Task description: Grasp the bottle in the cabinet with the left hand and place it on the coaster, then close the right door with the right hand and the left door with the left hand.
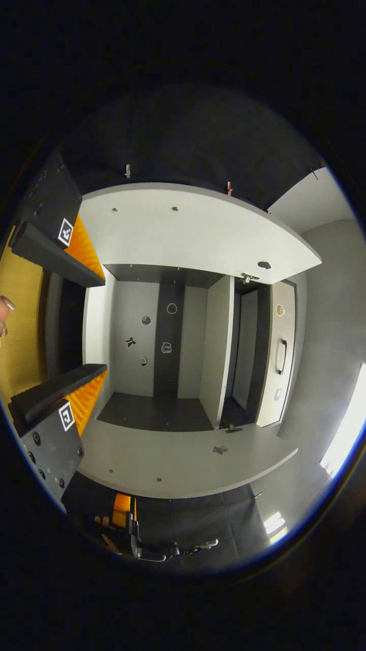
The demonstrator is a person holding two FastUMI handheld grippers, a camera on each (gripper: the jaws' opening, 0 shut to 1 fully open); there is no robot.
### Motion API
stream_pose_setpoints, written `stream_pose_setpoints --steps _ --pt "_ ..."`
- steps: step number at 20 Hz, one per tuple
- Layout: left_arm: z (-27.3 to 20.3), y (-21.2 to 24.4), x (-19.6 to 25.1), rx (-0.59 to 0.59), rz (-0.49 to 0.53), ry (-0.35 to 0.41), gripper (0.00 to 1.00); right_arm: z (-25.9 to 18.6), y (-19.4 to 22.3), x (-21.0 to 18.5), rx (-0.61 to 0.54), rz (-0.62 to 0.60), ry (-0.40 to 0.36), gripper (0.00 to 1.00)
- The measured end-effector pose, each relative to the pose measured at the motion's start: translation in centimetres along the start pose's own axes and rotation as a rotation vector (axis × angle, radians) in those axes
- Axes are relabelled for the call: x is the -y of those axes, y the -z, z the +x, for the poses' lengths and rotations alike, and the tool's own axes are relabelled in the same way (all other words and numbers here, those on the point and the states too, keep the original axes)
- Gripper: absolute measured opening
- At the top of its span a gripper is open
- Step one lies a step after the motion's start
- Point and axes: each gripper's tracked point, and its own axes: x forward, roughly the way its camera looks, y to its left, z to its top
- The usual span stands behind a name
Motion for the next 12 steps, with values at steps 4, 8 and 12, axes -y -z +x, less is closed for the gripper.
stream_pose_setpoints --steps 4,8,12 --pt "-1.1 -0.5 -3.8 -0.004 0.024 -0.024 0.95 1.4 0.2 -3.0 0.01 -0.03 0.018 0.96" --pt "-2.4 -0.4 -8.4 -0.023 0.06 -0.064 0.95 3.8 0.7 -7.2 0.012 0.001 0.027 0.96" --pt "-3.7 -0.7 -14.0 -0.027 0.083 -0.129 0.95 7.3 1.0 -10.5 0.051 -0.047 0.058 0.96"
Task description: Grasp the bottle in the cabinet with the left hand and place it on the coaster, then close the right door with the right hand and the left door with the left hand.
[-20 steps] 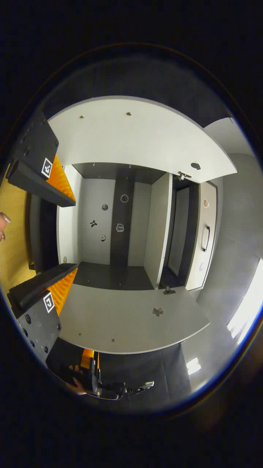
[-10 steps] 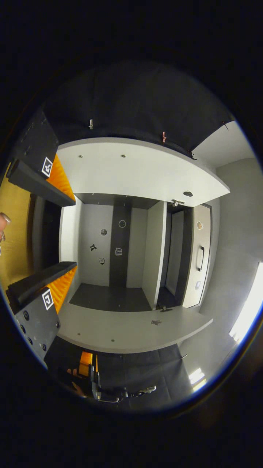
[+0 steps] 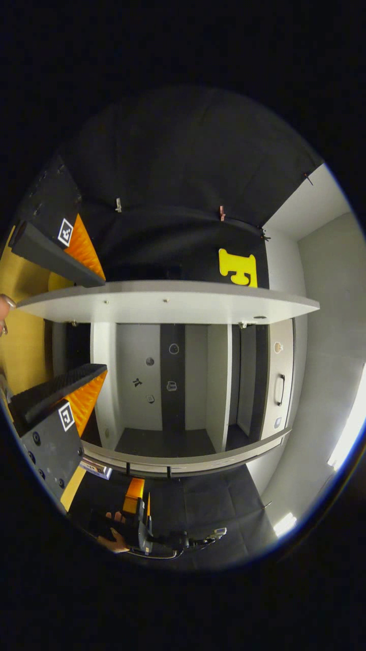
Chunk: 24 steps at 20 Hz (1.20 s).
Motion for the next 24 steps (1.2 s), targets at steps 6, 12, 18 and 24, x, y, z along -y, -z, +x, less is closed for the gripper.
stream_pose_setpoints --steps 6,12,18,24 --pt "0.8 0.7 -8.1 0.0 0.01 -0.103 0.95 3.4 -0.8 -1.0 0.056 -0.039 0.115 0.95" --pt "5.9 1.1 -10.8 0.009 -0.015 -0.071 0.95 5.7 -0.6 -1.9 0.044 -0.059 0.147 0.95" --pt "9.1 1.5 -12.2 0.014 -0.015 -0.035 0.94 4.7 -0.8 -2.0 0.035 -0.094 0.172 0.95" --pt "9.7 1.8 -11.8 0.004 -0.02 0.035 0.94 0.7 -1.3 -2.8 0.041 -0.11 0.179 0.97"
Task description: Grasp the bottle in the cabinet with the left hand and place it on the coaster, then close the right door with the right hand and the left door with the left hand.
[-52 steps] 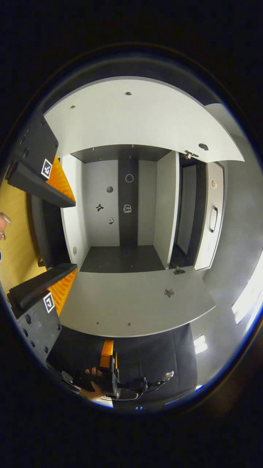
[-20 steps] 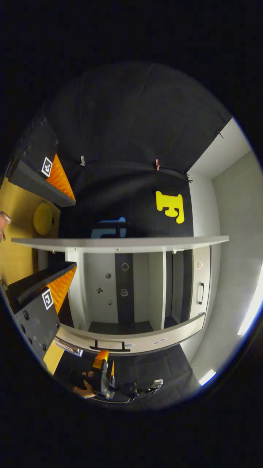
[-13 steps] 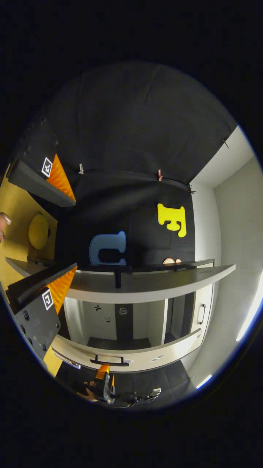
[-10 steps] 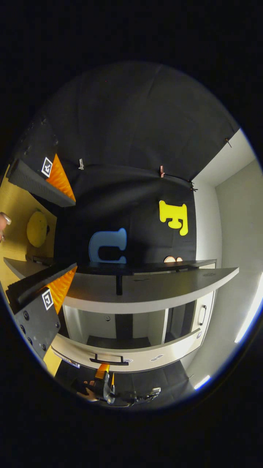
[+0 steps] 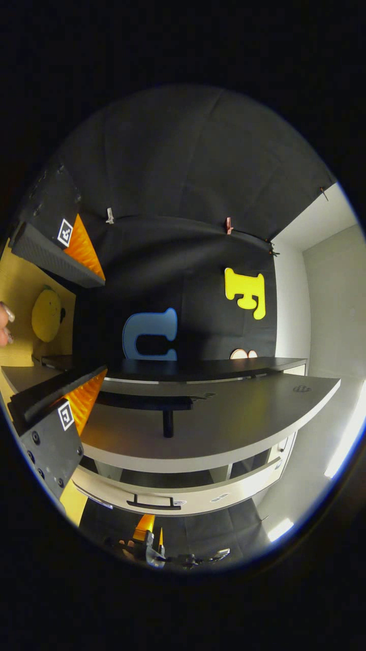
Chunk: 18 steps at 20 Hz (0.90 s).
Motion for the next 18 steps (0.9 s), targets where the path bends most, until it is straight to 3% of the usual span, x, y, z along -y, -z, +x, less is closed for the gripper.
stream_pose_setpoints --steps 11,15,18 --pt "-0.5 0.0 2.4 -0.009 -0.01 0.016 0.94 -2.2 -1.0 -0.1 -0.002 0.015 -0.064 0.97" --pt "-0.9 0.2 5.7 -0.007 -0.024 0.058 0.96 -1.8 -1.6 0.9 0.012 0.019 -0.085 0.97" --pt "-0.7 0.1 8.2 0.0 -0.035 0.093 0.93 -1.5 -1.6 1.6 0.012 0.016 -0.095 0.98"
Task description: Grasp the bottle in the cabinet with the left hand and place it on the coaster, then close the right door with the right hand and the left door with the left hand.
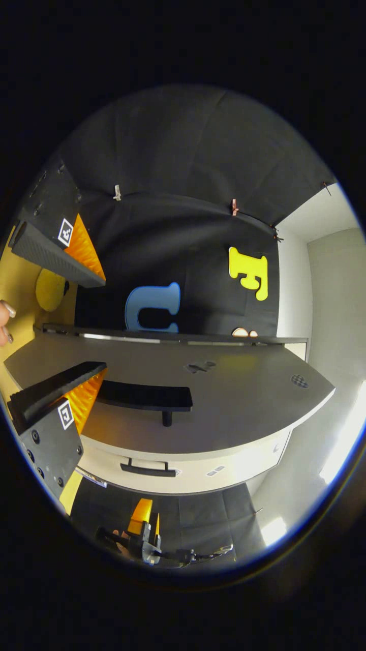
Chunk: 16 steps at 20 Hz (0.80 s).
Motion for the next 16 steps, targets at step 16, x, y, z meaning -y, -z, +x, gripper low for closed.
stream_pose_setpoints --steps 16 --pt "1.8 -0.7 8.8 0.013 0.005 0.131 0.94 -1.9 0.7 0.9 -0.04 0.03 -0.057 0.98"
